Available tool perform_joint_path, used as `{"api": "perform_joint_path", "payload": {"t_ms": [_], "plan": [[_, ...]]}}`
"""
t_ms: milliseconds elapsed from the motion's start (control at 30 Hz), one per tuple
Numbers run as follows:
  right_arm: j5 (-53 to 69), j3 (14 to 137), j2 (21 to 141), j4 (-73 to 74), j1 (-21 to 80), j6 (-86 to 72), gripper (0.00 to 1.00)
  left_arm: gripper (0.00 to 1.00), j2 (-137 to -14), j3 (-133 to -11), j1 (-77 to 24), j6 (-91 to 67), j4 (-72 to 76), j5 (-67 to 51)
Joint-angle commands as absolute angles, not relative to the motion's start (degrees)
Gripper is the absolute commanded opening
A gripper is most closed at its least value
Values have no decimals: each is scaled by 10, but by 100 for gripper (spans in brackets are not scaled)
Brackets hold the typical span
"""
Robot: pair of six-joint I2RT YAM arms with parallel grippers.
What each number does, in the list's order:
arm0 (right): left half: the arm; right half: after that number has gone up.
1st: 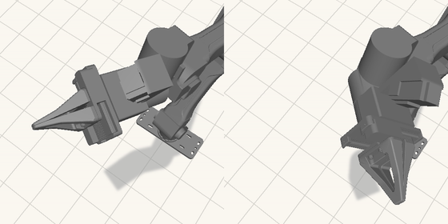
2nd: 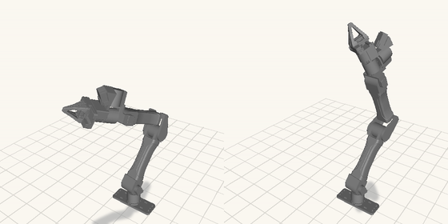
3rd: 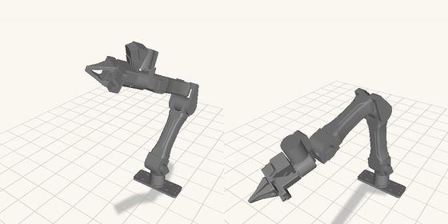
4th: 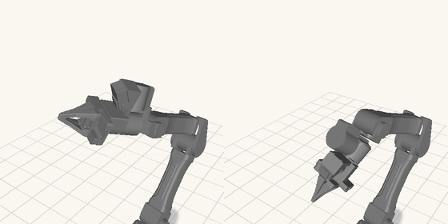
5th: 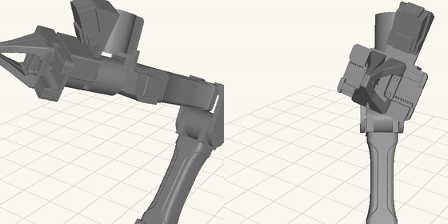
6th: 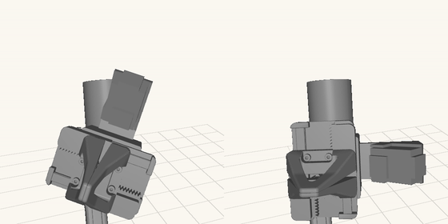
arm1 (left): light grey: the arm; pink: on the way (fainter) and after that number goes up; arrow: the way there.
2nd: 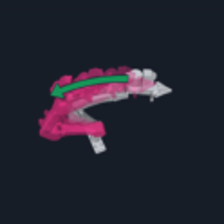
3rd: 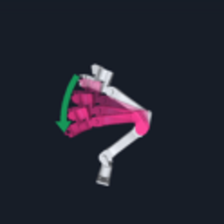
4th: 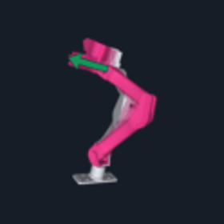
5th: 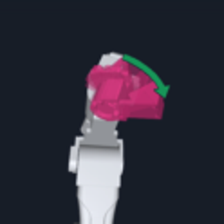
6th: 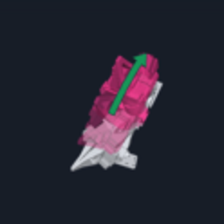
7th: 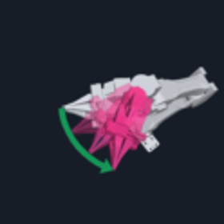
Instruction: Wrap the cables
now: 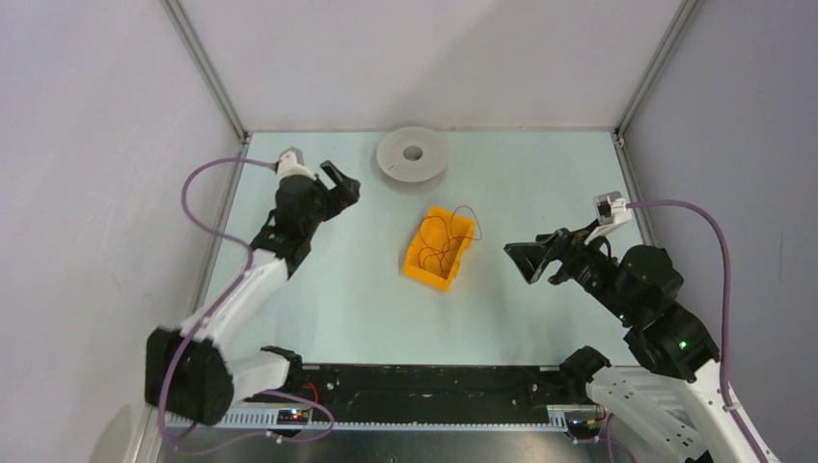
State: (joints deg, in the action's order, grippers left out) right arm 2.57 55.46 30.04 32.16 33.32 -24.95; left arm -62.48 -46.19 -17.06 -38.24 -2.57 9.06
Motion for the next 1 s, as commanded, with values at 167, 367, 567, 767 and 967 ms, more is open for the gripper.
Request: {"api": "perform_joint_path", "payload": {"t_ms": [167,367,567,767,967], "plan": [[58,551,267,292,338,-284,87,81,-895,-544,-134,-534,223,-14],[71,551,261,294,340,-283,85,69,-1071,-586,-119,-633,439,-100],[63,551,262,293,341,-276,84,66,-1202,-632,-119,-701,559,-120],[60,551,276,287,341,-277,84,63,-1283,-704,-123,-720,605,-156],[61,551,286,273,343,-285,82,46,-1325,-757,-125,-724,606,-183]]}}
